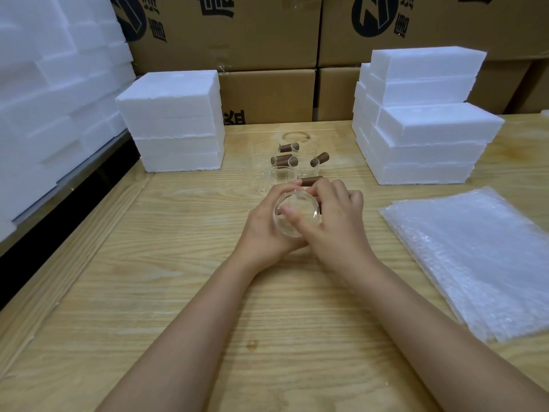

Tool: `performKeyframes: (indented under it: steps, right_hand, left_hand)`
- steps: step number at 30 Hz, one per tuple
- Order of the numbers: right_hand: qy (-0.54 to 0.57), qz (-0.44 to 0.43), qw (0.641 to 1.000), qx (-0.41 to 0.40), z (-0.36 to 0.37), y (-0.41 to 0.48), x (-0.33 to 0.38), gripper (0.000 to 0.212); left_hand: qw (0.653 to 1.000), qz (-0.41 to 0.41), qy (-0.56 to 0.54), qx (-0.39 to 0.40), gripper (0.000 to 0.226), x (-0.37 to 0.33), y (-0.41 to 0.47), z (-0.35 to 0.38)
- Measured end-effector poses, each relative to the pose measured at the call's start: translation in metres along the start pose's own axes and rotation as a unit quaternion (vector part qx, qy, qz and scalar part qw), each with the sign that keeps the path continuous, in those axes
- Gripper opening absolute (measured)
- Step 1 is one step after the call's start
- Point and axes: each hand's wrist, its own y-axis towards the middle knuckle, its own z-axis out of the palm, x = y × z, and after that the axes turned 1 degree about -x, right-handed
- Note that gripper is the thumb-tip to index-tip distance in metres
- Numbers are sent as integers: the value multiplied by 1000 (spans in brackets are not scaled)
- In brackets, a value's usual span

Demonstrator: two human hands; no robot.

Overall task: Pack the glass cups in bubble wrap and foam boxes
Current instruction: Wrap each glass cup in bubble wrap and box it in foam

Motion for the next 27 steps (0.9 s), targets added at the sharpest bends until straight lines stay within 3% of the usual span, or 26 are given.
performKeyframes:
  steps: [2, 5, 9, 13, 16, 22, 27]
  right_hand:
    - [13, -3, 1000, -19, -1, 1, 0, 30]
    - [16, -17, 999, -41, -2, 2, 2, 25]
    - [14, -2, 999, -45, 0, 2, 3, 44]
    - [69, 59, 995, -35, 3, 0, -2, 35]
    - [79, 82, 993, -30, 5, -1, -3, 49]
    - [14, 32, 999, 16, 4, -2, -4, 77]
    - [36, -30, 999, 21, -4, -4, -9, 67]
  left_hand:
    - [1000, 1, 5, 3, 70, 1, 0, 0]
    - [1000, 11, 19, 4, 73, 3, 1, 1]
    - [999, 22, 22, 8, 74, 3, 1, 1]
    - [999, 27, 24, 24, 69, 0, -1, 2]
    - [999, 24, 26, 24, 65, 1, -1, 3]
    - [999, 25, 22, 14, 65, 1, 1, 1]
    - [1000, 6, 4, 9, 71, 4, 1, 0]
